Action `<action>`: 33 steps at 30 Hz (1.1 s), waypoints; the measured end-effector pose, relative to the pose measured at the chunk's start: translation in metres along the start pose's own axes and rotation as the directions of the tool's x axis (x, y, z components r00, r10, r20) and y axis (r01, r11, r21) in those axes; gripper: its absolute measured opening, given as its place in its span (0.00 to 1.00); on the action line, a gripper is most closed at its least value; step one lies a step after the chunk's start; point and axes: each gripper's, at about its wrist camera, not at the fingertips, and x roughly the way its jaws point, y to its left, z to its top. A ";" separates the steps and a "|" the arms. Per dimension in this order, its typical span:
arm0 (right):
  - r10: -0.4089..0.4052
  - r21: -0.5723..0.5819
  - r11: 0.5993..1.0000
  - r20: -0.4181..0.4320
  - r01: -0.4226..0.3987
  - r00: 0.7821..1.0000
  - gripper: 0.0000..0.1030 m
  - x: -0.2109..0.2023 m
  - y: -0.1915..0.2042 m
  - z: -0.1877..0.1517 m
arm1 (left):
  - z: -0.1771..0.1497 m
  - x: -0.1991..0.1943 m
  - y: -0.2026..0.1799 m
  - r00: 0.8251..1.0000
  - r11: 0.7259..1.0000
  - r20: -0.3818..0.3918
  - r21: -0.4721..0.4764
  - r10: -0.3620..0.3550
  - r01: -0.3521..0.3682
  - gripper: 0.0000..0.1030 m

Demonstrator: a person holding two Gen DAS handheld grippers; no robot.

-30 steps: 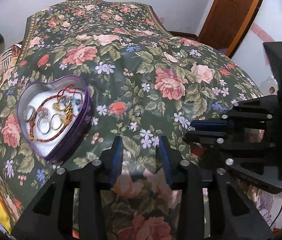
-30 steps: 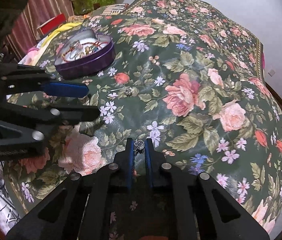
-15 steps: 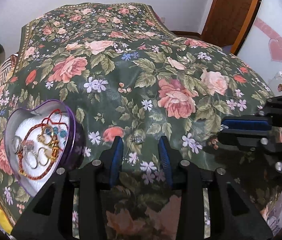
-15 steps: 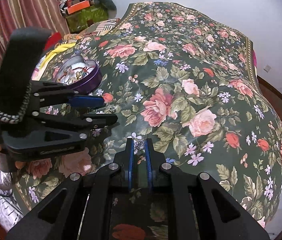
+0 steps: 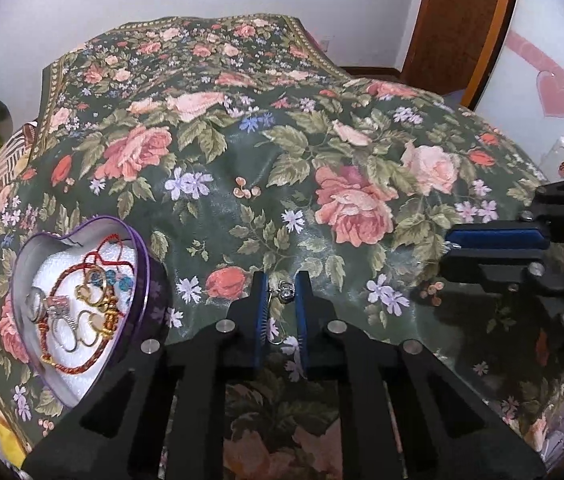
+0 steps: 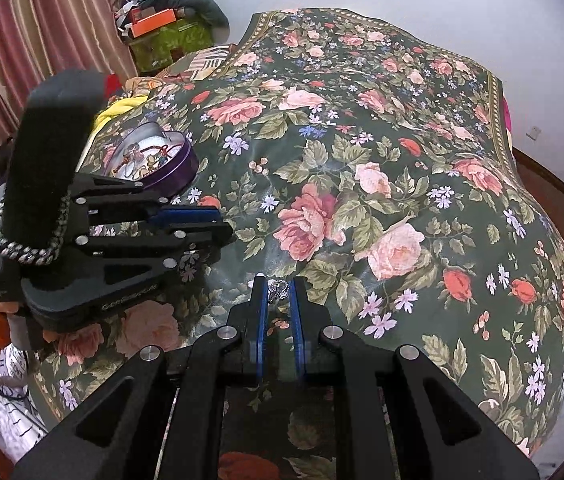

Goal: Organize jewelry
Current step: 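Carry the charm over the heart tin with the right gripper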

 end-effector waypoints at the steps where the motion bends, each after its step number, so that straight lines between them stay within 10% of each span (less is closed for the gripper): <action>1: 0.000 -0.001 1.000 0.002 0.000 1.000 0.10 0.000 0.001 0.001 | 0.000 -0.006 0.000 1.000 1.000 0.012 -0.002 -0.002 0.002 0.12; 18: 0.060 -0.083 0.995 0.098 -0.052 0.993 0.10 -0.006 0.049 0.050 | 0.004 -0.112 0.061 0.973 0.992 0.230 -0.124 0.035 -0.007 0.12; 33: 0.137 -0.126 0.984 0.097 -0.124 0.986 0.10 0.024 0.087 0.083 | -0.009 -0.118 0.114 0.969 0.972 0.228 -0.234 0.090 -0.035 0.12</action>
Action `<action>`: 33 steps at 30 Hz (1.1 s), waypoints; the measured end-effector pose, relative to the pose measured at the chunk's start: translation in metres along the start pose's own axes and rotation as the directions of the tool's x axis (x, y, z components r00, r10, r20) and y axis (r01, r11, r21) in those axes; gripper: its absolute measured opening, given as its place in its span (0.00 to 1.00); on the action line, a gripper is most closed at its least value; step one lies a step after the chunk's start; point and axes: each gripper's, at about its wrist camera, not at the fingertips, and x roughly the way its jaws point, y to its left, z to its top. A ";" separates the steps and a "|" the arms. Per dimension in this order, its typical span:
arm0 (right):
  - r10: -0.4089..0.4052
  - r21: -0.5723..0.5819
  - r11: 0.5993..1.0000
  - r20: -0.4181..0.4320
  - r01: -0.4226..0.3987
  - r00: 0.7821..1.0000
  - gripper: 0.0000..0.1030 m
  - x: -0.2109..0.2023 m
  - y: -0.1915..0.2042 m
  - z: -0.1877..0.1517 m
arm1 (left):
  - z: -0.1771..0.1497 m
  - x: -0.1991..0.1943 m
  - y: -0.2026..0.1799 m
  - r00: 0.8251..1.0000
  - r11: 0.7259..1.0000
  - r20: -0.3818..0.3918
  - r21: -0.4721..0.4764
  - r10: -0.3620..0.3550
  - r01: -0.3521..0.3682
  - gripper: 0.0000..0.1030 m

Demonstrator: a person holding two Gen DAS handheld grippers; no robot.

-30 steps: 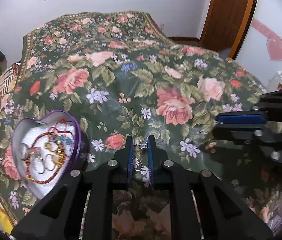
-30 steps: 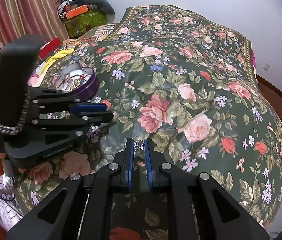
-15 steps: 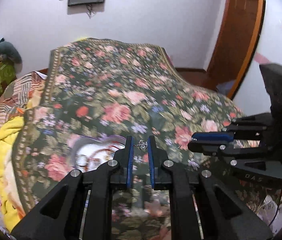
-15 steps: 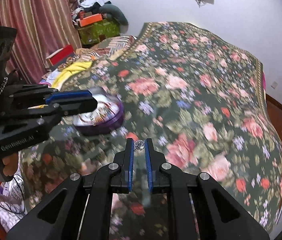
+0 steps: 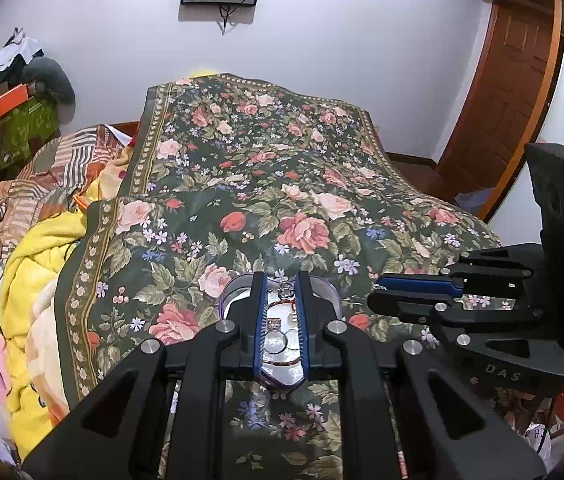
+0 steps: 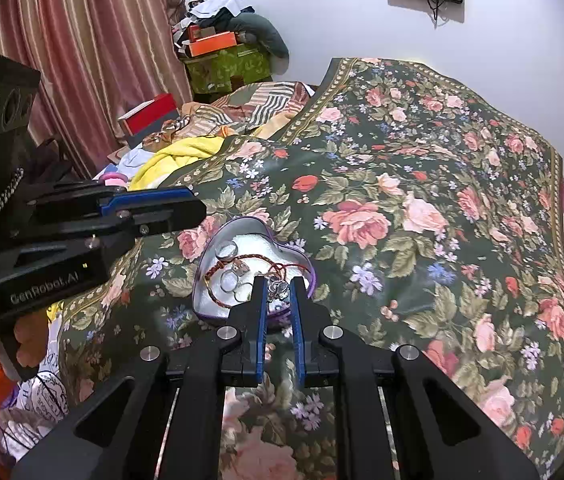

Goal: Organize jewelry
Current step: 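Carry the charm over the heart tin with the right gripper, then open the right gripper to drop the charm into the heart tin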

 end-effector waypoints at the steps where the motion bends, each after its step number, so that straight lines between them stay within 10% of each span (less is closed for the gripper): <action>1: 0.000 0.002 1.000 -0.003 0.000 1.000 0.10 0.003 0.000 0.002 | -0.001 0.001 0.001 1.000 1.000 -0.001 -0.001 0.001 -0.001 0.12; 33: -0.021 0.032 0.999 -0.055 0.023 0.998 0.13 0.029 -0.008 0.007 | 0.000 0.043 0.024 0.998 0.998 -0.067 -0.066 -0.001 -0.004 0.15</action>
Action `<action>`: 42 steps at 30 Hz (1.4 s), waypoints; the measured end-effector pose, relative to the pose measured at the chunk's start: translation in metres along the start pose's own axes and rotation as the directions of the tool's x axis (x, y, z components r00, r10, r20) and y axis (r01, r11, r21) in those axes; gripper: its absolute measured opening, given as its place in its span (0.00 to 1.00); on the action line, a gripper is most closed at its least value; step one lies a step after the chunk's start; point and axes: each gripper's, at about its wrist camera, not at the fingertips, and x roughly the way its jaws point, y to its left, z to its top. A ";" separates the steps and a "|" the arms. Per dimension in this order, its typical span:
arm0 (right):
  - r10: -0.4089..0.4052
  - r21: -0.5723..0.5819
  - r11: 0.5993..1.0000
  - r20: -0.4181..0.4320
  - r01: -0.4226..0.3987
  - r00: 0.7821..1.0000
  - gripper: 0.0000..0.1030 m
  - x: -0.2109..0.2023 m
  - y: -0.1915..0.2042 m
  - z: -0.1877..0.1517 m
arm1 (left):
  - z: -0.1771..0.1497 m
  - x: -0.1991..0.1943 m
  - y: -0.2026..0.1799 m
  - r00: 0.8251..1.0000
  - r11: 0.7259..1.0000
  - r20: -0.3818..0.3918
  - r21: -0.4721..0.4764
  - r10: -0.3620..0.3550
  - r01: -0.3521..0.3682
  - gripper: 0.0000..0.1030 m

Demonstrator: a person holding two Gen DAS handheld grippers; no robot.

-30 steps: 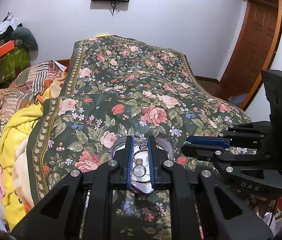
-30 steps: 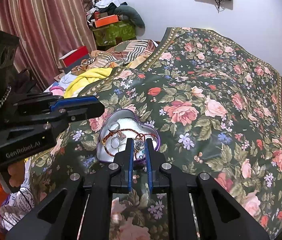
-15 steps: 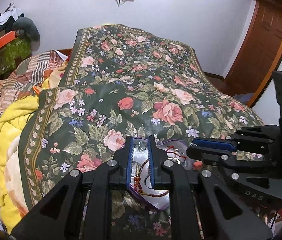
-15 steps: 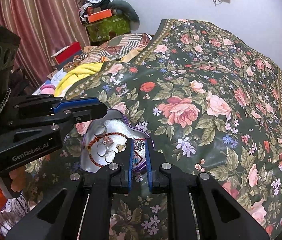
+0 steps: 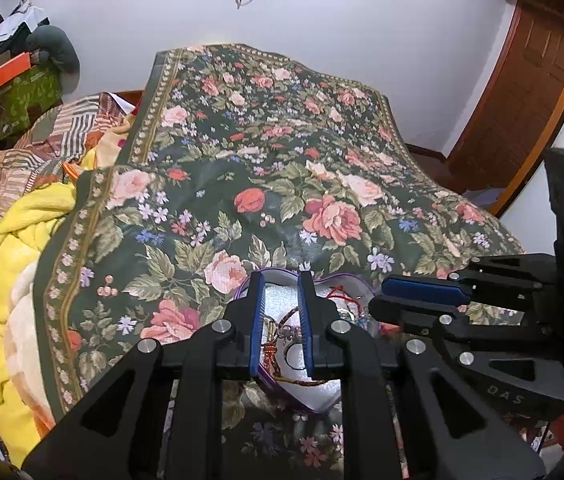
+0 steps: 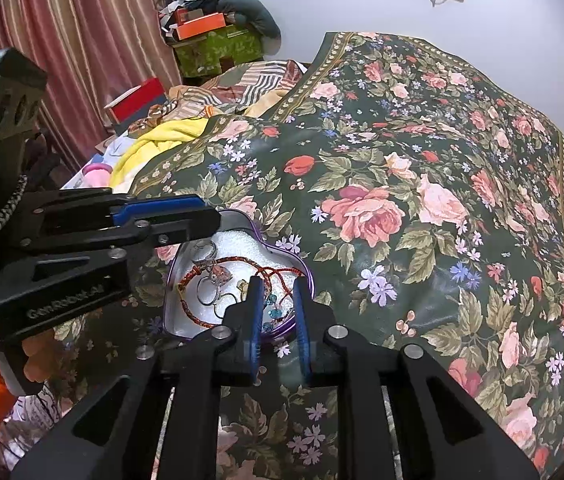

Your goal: Organize jewelry

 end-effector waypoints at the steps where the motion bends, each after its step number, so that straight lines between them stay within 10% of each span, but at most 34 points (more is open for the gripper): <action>1: -0.001 0.002 1.000 0.006 0.001 1.000 0.13 -0.003 0.000 0.000 | 0.001 -0.006 -0.001 1.000 1.000 0.013 0.001 0.006 -0.006 0.15; 12: -0.052 0.024 0.999 0.288 0.047 0.956 0.13 -0.115 0.024 0.006 | 0.005 -0.108 -0.026 0.973 0.997 0.223 0.035 0.057 -0.067 0.15; 28: -0.098 0.092 0.994 0.611 0.052 0.785 0.14 -0.244 0.085 -0.050 | -0.065 -0.267 -0.101 0.825 0.982 0.556 0.077 0.101 -0.172 0.25; 42: -0.180 0.109 0.983 0.703 0.145 0.688 0.83 -0.263 0.110 -0.077 | -0.091 -0.296 -0.104 0.760 0.980 0.629 -0.014 0.164 -0.200 0.77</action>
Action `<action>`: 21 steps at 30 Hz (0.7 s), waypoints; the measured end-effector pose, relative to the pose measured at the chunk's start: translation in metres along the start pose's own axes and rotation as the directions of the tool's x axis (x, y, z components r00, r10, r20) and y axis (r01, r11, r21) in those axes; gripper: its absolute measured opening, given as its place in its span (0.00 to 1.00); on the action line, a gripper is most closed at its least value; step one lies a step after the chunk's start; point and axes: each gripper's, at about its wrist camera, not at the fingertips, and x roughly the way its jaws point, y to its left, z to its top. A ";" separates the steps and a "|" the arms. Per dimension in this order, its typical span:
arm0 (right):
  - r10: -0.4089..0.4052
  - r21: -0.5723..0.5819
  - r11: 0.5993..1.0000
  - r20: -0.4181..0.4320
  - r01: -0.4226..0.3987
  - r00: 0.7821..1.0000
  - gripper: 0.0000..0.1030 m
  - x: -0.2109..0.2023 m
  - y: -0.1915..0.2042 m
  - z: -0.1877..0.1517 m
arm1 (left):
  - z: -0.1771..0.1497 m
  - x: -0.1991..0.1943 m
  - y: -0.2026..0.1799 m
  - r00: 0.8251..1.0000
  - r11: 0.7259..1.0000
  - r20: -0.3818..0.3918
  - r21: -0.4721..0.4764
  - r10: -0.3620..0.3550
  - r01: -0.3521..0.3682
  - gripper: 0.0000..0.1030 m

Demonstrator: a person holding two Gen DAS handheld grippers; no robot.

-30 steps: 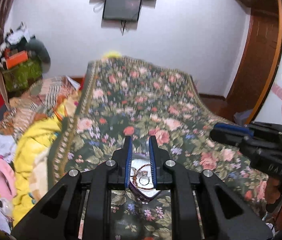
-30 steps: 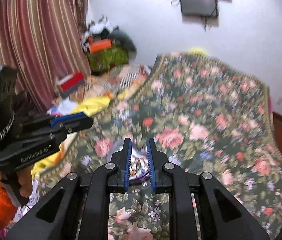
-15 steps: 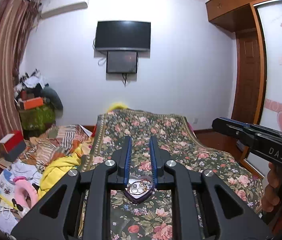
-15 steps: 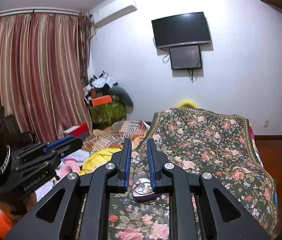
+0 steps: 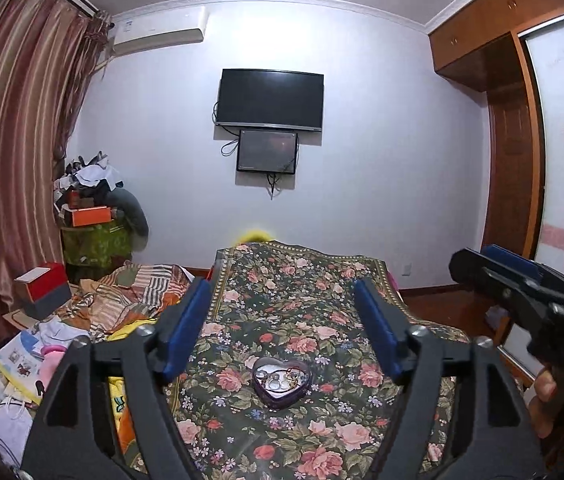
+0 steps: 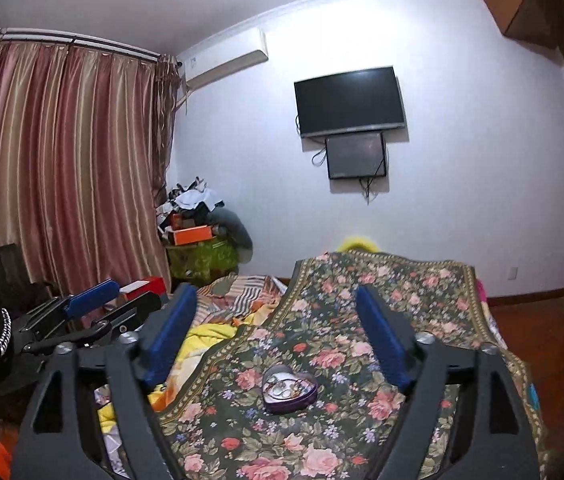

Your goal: Organize jewelry

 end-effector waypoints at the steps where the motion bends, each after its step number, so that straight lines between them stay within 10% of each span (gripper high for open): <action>1: -0.007 -0.009 1.000 0.005 0.007 1.000 0.84 -0.001 0.002 0.000 | 0.000 -0.001 0.001 1.000 1.000 0.005 -0.002 0.007 -0.007 0.80; 21: -0.017 -0.008 1.000 -0.018 0.017 1.000 0.87 -0.003 0.006 -0.007 | -0.006 -0.005 0.006 0.999 0.999 0.012 -0.003 0.035 -0.035 0.91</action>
